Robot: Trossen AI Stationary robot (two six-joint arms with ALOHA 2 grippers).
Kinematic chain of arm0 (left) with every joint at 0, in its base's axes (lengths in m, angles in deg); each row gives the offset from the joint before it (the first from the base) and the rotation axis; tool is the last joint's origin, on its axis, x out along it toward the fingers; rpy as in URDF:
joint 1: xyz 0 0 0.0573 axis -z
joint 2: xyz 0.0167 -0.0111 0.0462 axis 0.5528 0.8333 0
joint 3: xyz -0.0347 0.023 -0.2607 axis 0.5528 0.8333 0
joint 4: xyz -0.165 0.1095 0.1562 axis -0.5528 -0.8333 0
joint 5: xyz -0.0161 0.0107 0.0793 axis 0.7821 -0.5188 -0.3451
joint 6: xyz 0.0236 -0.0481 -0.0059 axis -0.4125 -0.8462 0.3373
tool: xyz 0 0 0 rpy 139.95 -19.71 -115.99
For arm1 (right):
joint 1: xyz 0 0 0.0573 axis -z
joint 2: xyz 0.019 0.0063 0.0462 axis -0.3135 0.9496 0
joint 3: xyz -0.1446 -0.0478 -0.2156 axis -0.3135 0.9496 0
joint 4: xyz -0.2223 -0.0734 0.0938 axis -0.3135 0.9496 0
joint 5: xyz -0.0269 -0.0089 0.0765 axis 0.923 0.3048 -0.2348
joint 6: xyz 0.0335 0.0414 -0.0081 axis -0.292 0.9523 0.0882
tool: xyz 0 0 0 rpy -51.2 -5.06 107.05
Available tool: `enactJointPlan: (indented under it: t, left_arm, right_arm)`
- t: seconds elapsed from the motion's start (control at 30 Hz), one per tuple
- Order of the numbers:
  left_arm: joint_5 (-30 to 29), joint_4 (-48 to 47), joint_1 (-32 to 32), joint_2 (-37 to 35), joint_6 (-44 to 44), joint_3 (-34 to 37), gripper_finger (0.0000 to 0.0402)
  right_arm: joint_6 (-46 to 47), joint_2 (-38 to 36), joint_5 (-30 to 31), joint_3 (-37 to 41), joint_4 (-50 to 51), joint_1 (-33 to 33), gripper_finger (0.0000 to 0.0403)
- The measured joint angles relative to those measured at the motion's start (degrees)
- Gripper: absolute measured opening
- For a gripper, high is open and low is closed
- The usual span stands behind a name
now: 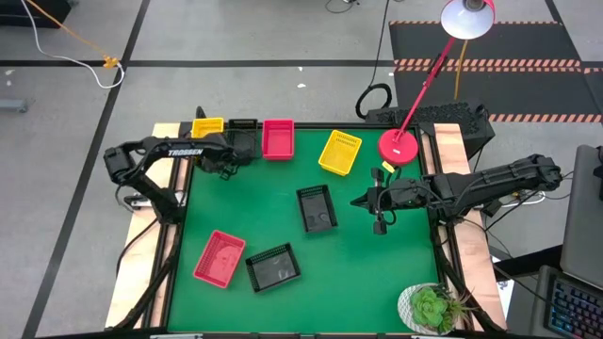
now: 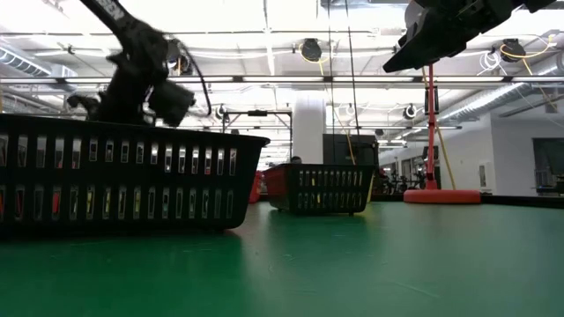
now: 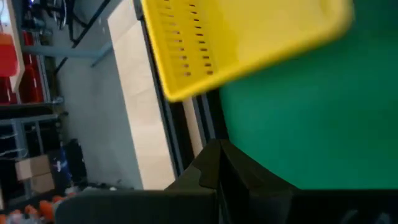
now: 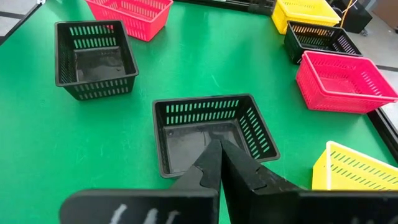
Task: Stack baskets by color
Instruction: Stack the middle black bin on top of the top black bin
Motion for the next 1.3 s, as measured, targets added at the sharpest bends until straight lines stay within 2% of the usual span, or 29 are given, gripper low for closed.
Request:
enactJointPlan:
  t: [0.13,0.3,0.43,0.57,0.7,0.77,0.87,1.07,1.3]
  left_arm:
    - [2.2,-5.2,8.9,-4.0,-4.6,-3.2,0.0009]
    - [1.7,-0.7,22.8,-11.3,-9.0,-5.4,0.0003]
    - [-1.5,10.7,33.0,-16.2,-3.7,-4.8,0.0009]
    - [-2.8,23.2,39.5,-19.1,8.6,-3.1,0.0015]
    - [-2.7,32.3,42.4,-20.5,18.4,-1.4,0.0016]
    - [-2.8,34.1,43.0,-20.7,20.3,-0.9,0.0016]
    - [-2.8,34.6,43.4,-20.7,20.3,-0.5,0.0016]
    - [-1.5,38.1,44.2,-20.7,18.6,2.0,0.0017]
    - [-1.2,49.1,44.4,-20.7,18.8,7.5,0.0017]
  right_arm:
    - [-0.1,0.0,0.0,0.0,0.0,0.0,0.0]
    - [1.2,0.0,0.1,0.0,-0.4,0.0,0.0]
    - [9.2,0.0,0.2,0.0,-2.2,0.0,0.0]
    - [19.3,0.1,-1.3,-2.7,-0.6,0.0,0.0]
    - [30.8,2.3,-1.3,-10.2,12.9,-1.6,0.0]
    - [36.0,4.9,-1.2,-14.1,20.6,-3.2,0.0]
    - [42.3,9.4,-0.1,-18.0,26.1,-6.2,0.0]
    - [51.1,20.0,4.0,-16.8,23.4,-10.5,0.0]
    - [57.9,30.6,4.6,-15.9,14.1,-10.6,0.0002]
